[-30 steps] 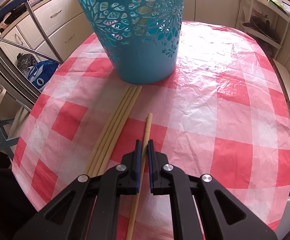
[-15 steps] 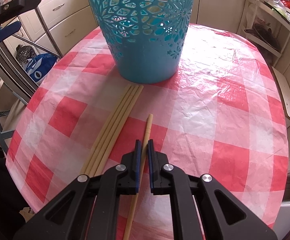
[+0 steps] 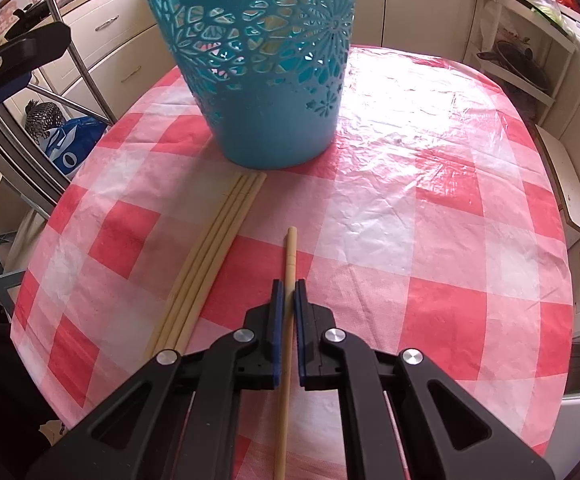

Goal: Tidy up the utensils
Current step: 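Lift the stick with the right tool and release it into the basket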

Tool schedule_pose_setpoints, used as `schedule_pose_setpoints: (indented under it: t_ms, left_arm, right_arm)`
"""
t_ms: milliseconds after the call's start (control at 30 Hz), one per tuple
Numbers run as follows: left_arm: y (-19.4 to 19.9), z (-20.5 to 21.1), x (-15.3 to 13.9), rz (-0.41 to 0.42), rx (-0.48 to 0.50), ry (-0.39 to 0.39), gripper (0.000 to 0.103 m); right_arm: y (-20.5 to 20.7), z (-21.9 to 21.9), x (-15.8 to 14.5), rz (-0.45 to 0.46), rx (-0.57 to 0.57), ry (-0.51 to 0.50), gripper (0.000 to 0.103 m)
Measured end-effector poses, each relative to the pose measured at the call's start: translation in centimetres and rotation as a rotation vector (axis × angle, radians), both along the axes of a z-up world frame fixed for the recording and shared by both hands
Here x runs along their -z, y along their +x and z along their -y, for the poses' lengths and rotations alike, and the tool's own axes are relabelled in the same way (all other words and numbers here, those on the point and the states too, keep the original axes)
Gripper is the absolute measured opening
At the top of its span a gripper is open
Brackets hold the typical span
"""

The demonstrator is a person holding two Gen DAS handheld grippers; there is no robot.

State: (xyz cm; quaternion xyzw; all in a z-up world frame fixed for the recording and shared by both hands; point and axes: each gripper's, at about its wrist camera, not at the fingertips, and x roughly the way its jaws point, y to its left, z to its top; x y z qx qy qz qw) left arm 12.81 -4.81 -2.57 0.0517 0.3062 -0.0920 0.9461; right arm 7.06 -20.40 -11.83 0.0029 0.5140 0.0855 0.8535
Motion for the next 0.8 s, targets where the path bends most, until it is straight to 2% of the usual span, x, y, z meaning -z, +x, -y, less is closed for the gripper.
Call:
schedule_pose_setpoints:
  t_ms: [633, 800]
  left_arm:
    - [0.07, 0.09, 0.38, -0.018, 0.008, 0.018, 0.095]
    - [0.29, -0.29, 0.54, -0.031, 0.002, 0.005, 0.095]
  right_arm:
    - [0.09, 0.15, -0.13, 0.005, 0.001, -0.015, 0.006]
    - [0.14, 0.61, -0.12, 0.004, 0.015, 0.022, 0.006]
